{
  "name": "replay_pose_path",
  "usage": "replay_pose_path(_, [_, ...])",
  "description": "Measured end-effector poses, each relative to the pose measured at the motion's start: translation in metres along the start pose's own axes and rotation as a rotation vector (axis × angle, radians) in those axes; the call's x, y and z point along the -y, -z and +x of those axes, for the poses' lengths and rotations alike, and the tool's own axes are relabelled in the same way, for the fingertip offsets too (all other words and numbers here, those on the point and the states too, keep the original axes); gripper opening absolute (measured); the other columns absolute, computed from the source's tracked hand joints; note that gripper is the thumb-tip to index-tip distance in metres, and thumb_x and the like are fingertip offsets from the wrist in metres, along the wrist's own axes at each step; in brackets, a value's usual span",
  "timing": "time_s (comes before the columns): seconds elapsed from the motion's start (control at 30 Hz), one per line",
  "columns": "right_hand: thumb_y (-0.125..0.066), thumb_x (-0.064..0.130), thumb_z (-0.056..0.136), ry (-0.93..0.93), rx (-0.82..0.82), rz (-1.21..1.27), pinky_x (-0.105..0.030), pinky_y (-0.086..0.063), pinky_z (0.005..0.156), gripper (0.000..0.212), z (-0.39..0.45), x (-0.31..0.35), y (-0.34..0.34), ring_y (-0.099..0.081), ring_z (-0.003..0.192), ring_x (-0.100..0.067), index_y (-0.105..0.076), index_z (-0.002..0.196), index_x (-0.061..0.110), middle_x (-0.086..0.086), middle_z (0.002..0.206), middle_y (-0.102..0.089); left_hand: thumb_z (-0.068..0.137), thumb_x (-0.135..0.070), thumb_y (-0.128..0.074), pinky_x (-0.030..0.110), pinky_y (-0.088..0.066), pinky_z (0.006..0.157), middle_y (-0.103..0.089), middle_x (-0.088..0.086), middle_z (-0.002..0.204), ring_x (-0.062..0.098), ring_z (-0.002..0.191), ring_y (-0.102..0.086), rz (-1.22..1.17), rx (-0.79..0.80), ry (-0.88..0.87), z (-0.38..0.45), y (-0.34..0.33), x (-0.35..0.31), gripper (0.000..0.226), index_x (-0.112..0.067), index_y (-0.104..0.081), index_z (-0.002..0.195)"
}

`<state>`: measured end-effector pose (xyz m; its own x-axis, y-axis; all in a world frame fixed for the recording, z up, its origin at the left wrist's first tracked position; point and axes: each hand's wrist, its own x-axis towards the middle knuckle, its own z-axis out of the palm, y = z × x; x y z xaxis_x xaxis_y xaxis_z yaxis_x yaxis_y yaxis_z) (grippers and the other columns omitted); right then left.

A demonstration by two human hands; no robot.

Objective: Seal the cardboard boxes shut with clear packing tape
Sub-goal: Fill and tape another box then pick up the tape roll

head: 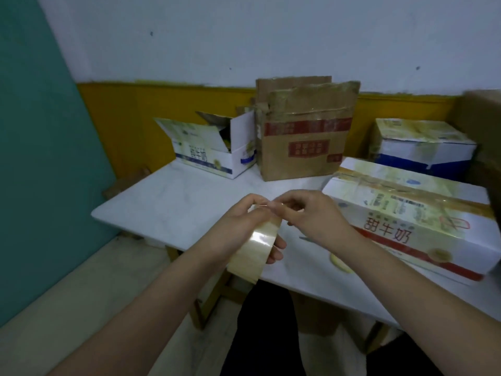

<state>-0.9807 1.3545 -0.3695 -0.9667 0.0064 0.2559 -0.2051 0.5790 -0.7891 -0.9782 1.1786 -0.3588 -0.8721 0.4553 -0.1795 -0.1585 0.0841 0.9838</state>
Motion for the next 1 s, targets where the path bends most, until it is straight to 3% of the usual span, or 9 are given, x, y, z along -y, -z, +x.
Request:
replay_pose_path(0.23, [-0.075, 0.036, 0.085, 0.09, -0.057, -0.201, -0.013, -0.037, 0.057, 0.026, 0.012, 0.029, -0.069, -0.058, 0.063, -0.004, -0.072, 0.071, 0.015, 0.008, 0.066, -0.064, 0.103, -0.03, -0.053, 0.032, -0.059, 0.058, -0.077, 0.02, 0.09, 0.029, 0.066, -0.073, 0.087, -0.148, 0.094, -0.032, 0.044, 0.017, 0.051, -0.029, -0.03, 0.149])
replay_pose_path(0.37, [-0.077, 0.033, 0.084, 0.041, 0.012, -0.037, -0.006, -0.038, 0.055, 0.029, 0.021, 0.041, -0.085, -0.056, 0.055, 0.0, -0.07, 0.066, 0.011, 0.003, 0.063, -0.065, 0.103, -0.036, -0.055, 0.01, -0.048, 0.054, -0.068, -0.003, 0.107, -0.008, 0.052, -0.062, 0.095, -0.221, 0.037, -0.051, 0.075, 0.038, 0.071, -0.029, -0.015, 0.161])
replay_pose_path(0.43, [-0.078, 0.03, 0.084, 0.051, 0.017, -0.029, -0.005, -0.038, 0.055, 0.029, 0.026, 0.04, -0.091, -0.054, 0.053, -0.002, -0.07, 0.066, 0.009, -0.001, 0.063, -0.065, 0.102, -0.04, -0.056, 0.015, -0.054, 0.056, -0.069, -0.002, 0.104, -0.001, 0.06, -0.07, 0.072, -0.266, 0.104, -0.042, 0.08, 0.053, 0.077, -0.025, -0.01, 0.162])
replay_pose_path(0.5, [-0.078, 0.03, 0.084, 0.03, 0.062, -0.026, -0.007, -0.038, 0.055, 0.029, 0.027, 0.029, -0.101, -0.054, 0.054, -0.002, -0.071, 0.068, 0.007, -0.003, 0.066, -0.067, 0.097, -0.054, -0.059, 0.033, -0.058, 0.089, -0.067, 0.017, 0.13, 0.025, 0.107, -0.071, 0.092, -0.259, 0.192, -0.033, 0.08, 0.07, 0.09, -0.031, 0.001, 0.16])
replay_pose_path(0.53, [-0.078, 0.03, 0.084, 0.017, 0.081, -0.035, -0.009, -0.038, 0.057, 0.029, 0.026, 0.019, -0.107, -0.055, 0.055, -0.002, -0.071, 0.068, 0.007, -0.003, 0.066, -0.067, 0.094, -0.06, -0.058, 0.036, -0.047, 0.107, -0.05, 0.017, 0.151, 0.029, 0.132, -0.055, 0.131, -0.244, 0.214, -0.029, 0.081, 0.078, 0.094, -0.034, 0.003, 0.16])
replay_pose_path(0.6, [-0.077, 0.031, 0.084, 0.014, 0.086, -0.084, -0.011, -0.037, 0.058, 0.028, 0.026, -0.002, -0.121, -0.057, 0.06, -0.005, -0.071, 0.067, 0.009, 0.001, 0.066, -0.066, 0.098, -0.058, -0.053, 0.025, -0.028, 0.111, -0.022, 0.002, 0.167, 0.021, 0.151, -0.026, 0.212, -0.243, 0.186, -0.023, 0.084, 0.09, 0.088, -0.031, 0.001, 0.161])
replay_pose_path(0.73, [-0.075, 0.033, 0.086, 0.06, 0.077, -0.168, -0.011, -0.038, 0.062, 0.027, 0.031, -0.025, -0.138, -0.057, 0.065, -0.011, -0.071, 0.07, 0.011, 0.002, 0.068, -0.065, 0.102, -0.052, -0.047, 0.02, -0.025, 0.102, -0.021, -0.003, 0.166, 0.015, 0.15, -0.023, 0.274, -0.3, 0.176, -0.006, 0.081, 0.104, 0.078, -0.034, 0.0, 0.161])
replay_pose_path(0.9, [-0.066, 0.035, 0.092, 0.18, 0.065, -0.382, -0.03, -0.044, 0.072, 0.03, 0.034, -0.031, -0.149, -0.058, 0.075, -0.019, -0.069, 0.08, 0.008, -0.005, 0.079, -0.062, 0.101, -0.058, -0.045, 0.025, -0.032, 0.103, -0.027, 0.001, 0.165, 0.02, 0.145, -0.035, 0.425, -0.322, 0.184, 0.006, 0.088, 0.116, 0.072, -0.048, -0.001, 0.158])
replay_pose_path(1.0, [-0.071, 0.034, 0.089, 0.276, -0.024, -0.486, -0.034, -0.045, 0.061, 0.029, 0.029, -0.034, -0.157, -0.056, 0.073, -0.024, -0.064, 0.077, 0.009, -0.006, 0.074, -0.056, 0.102, -0.053, -0.047, 0.024, -0.034, 0.101, -0.035, 0.005, 0.161, 0.021, 0.143, -0.04, 0.454, -0.31, 0.214, 0.01, 0.094, 0.112, 0.072, -0.046, -0.004, 0.159])
